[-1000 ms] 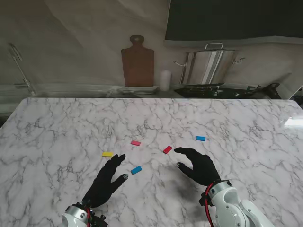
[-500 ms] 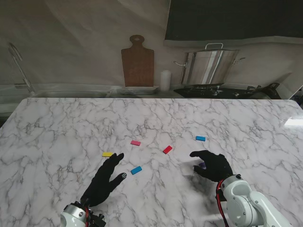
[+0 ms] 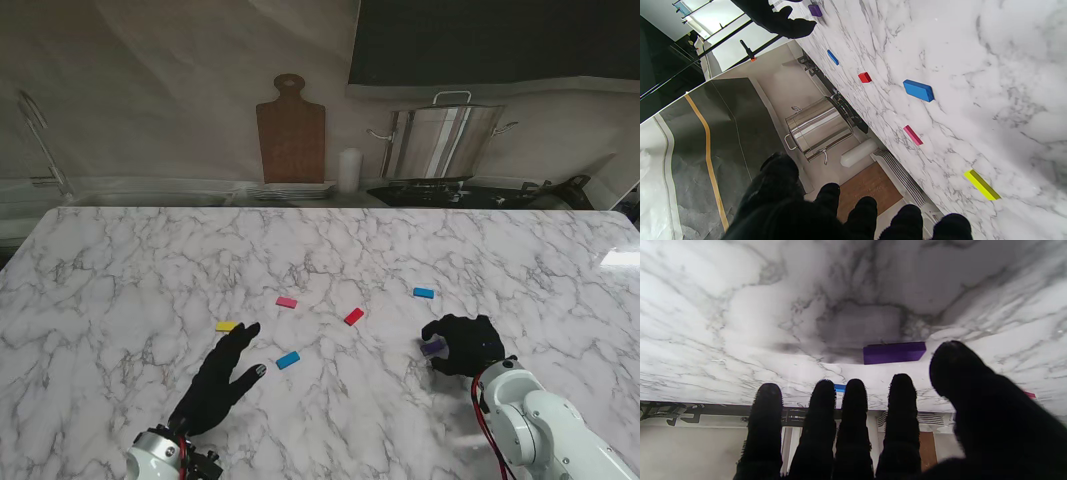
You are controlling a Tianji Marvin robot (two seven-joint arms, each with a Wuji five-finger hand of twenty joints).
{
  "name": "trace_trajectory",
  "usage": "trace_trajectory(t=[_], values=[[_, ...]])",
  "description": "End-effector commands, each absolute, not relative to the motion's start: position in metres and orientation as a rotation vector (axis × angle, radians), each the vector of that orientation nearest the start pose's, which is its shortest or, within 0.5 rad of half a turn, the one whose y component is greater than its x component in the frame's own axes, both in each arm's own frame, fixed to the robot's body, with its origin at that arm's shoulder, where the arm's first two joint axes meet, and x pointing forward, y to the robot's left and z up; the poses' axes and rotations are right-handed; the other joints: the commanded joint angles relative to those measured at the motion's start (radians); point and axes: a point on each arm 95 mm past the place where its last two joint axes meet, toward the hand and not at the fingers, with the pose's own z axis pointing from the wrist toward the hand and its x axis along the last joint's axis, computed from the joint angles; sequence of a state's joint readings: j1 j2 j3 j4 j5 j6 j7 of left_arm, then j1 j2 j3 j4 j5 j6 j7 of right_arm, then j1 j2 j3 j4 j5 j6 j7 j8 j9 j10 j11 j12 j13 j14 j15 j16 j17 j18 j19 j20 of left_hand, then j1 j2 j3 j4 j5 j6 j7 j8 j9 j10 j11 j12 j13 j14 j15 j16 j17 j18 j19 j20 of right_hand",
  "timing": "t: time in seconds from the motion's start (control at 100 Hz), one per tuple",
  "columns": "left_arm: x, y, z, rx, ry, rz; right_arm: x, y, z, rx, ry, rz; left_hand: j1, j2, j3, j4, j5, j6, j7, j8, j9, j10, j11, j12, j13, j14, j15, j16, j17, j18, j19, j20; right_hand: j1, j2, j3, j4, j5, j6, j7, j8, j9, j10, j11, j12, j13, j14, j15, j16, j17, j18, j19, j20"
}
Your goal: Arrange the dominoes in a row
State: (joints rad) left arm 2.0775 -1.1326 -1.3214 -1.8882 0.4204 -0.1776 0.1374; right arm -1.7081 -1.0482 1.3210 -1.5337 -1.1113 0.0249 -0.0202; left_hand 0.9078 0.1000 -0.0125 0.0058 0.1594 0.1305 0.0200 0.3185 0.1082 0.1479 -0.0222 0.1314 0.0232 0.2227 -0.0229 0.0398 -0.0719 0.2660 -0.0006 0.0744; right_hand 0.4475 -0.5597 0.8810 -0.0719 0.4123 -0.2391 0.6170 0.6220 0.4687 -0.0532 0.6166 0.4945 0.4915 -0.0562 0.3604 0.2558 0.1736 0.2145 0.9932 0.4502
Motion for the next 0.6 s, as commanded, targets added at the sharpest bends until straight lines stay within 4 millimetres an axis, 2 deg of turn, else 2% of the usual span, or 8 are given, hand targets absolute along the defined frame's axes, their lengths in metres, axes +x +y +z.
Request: trace_trajectory(t=[0.0, 0.26, 0.54, 0.56, 0.59], values=[[0.254, -0.02, -0.353, -1.897, 1.081, -1.991, 0.368, -0.075, -0.383, 1.255, 1.573, 1.156, 0.034, 0.001, -0.003, -0.004, 0.0, -0.013, 0.011, 0.017, -0.016, -0.012, 0.005, 0.007, -0.025, -0.006, -0.005, 0.008, 0.006, -0.016, -0.012, 0.011, -0.012, -0.058, 0.051, -0.024, 0.024, -0.045, 0.03, 0.028, 0.028, -0.018, 0.017, 0.014, 0.03, 0.011, 0.027, 0.033, 0.016, -0.002, 0.031, 0.017], [0.254, -0.02, -0.354, -1.902, 1.085, -1.981, 0.375, -0.075, -0.391, 1.203, 1.589, 1.158, 0.034, 0.003, -0.003, -0.004, 0.0, -0.013, 0.011, 0.018, -0.015, -0.013, 0.005, 0.006, -0.025, -0.006, -0.005, 0.007, 0.006, -0.015, -0.012, 0.013, 0.013, -0.09, 0.094, -0.03, 0.095, -0.062, 0.071, 0.032, 0.099, -0.017, 0.044, 0.024, 0.079, 0.007, 0.066, 0.048, 0.052, -0.002, 0.071, 0.024], [0.255, -0.02, -0.354, -1.9, 1.075, -1.982, 0.378, -0.074, -0.397, 1.16, 1.595, 1.183, 0.036, 0.004, -0.003, -0.003, -0.018, -0.016, 0.006, 0.018, -0.016, -0.013, 0.003, 0.0, -0.024, -0.006, -0.005, 0.006, 0.006, -0.016, -0.013, 0.014, 0.042, -0.158, 0.149, -0.037, 0.167, -0.112, 0.121, 0.03, 0.15, -0.025, 0.074, 0.044, 0.121, 0.005, 0.105, 0.064, 0.086, -0.001, 0.11, 0.027], [0.255, -0.02, -0.354, -1.9, 1.075, -1.982, 0.378, -0.074, -0.398, 1.158, 1.594, 1.187, 0.036, 0.004, -0.003, -0.003, -0.018, -0.016, 0.006, 0.019, -0.016, -0.015, 0.004, 0.0, -0.025, -0.006, -0.005, 0.006, 0.006, -0.016, -0.013, 0.014, 0.044, -0.163, 0.15, -0.04, 0.171, -0.115, 0.124, 0.029, 0.153, -0.024, 0.076, 0.045, 0.125, 0.005, 0.108, 0.065, 0.088, 0.0, 0.113, 0.028], [0.255, -0.02, -0.354, -1.9, 1.075, -1.982, 0.378, -0.073, -0.398, 1.156, 1.594, 1.191, 0.036, 0.005, -0.003, -0.003, -0.019, -0.016, 0.006, 0.019, -0.016, -0.015, 0.004, -0.001, -0.025, -0.006, -0.005, 0.006, 0.006, -0.016, -0.013, 0.014, 0.049, -0.168, 0.153, -0.067, 0.177, -0.121, 0.131, 0.013, 0.159, -0.026, 0.079, 0.051, 0.128, 0.007, 0.116, 0.069, 0.09, -0.001, 0.12, 0.027]])
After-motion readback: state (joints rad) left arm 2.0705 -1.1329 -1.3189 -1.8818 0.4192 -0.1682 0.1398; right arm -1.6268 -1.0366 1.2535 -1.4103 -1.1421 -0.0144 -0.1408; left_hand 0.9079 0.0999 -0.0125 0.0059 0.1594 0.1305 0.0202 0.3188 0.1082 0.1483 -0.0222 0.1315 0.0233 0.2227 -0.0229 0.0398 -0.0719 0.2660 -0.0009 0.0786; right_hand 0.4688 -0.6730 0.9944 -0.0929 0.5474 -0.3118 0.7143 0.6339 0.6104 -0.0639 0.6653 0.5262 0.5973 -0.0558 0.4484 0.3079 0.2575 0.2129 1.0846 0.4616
